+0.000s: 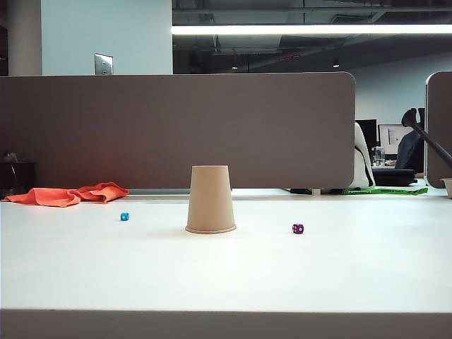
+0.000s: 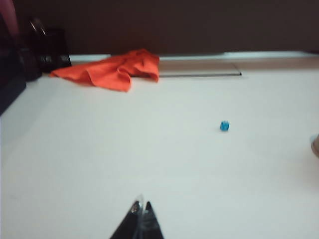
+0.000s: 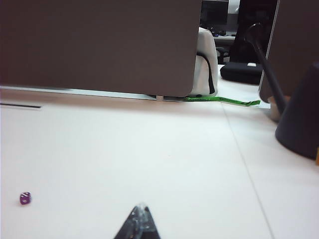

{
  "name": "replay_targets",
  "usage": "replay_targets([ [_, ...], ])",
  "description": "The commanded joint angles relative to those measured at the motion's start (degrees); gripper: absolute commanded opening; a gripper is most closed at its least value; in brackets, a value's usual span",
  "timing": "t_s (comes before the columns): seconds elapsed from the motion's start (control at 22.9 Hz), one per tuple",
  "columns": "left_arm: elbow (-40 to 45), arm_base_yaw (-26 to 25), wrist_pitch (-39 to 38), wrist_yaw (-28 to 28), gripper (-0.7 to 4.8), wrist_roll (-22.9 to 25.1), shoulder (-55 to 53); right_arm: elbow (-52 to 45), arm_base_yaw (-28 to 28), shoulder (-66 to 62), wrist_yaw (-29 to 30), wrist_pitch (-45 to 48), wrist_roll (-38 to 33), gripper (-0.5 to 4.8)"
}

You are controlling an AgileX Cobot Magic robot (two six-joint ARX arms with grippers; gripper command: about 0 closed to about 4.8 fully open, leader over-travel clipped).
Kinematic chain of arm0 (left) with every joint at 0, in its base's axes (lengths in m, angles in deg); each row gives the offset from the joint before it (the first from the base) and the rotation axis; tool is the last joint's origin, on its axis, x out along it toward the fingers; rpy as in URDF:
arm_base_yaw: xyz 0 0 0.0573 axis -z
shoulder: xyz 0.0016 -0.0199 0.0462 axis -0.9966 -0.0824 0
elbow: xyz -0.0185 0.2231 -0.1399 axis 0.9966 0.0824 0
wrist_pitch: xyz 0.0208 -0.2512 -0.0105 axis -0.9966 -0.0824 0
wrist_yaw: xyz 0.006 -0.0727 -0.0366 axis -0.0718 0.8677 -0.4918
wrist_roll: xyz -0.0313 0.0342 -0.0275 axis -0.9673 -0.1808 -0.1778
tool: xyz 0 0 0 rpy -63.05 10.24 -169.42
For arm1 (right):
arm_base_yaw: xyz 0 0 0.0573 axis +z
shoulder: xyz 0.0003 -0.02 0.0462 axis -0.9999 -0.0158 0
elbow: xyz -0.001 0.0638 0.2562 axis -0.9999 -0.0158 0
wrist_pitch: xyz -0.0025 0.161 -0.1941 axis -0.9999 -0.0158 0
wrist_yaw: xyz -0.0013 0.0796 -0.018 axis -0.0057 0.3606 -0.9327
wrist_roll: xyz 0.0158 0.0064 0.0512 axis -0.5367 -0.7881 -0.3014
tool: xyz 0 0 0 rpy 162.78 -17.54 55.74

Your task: Throw the dice onto the paper cup, compare its value with the values of the other dice on the table, place the die with the higher value on the paper cup, and take no action if both dice have the same value.

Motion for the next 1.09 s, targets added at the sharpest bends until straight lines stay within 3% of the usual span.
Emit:
replay_targets([
  [0.04, -0.2, 0.0, 3.0, -1.3, -0.06, 0.2, 0.0, -0.1, 0.0, 0.0, -0.1, 0.1, 2.6, -0.01],
  [0.92, -0.2, 0.0, 1.8, -0.8, -0.05, -0.5, 0.0, -0.1, 0.1, 0.0, -0.4, -3.5, 2.3, -0.01],
  [1.09, -0.2, 0.0, 1.8, -0.9, -0.06, -0.5, 0.0, -0.1, 0.1, 0.0, -3.5, -5.0, -2.6, -0.01],
])
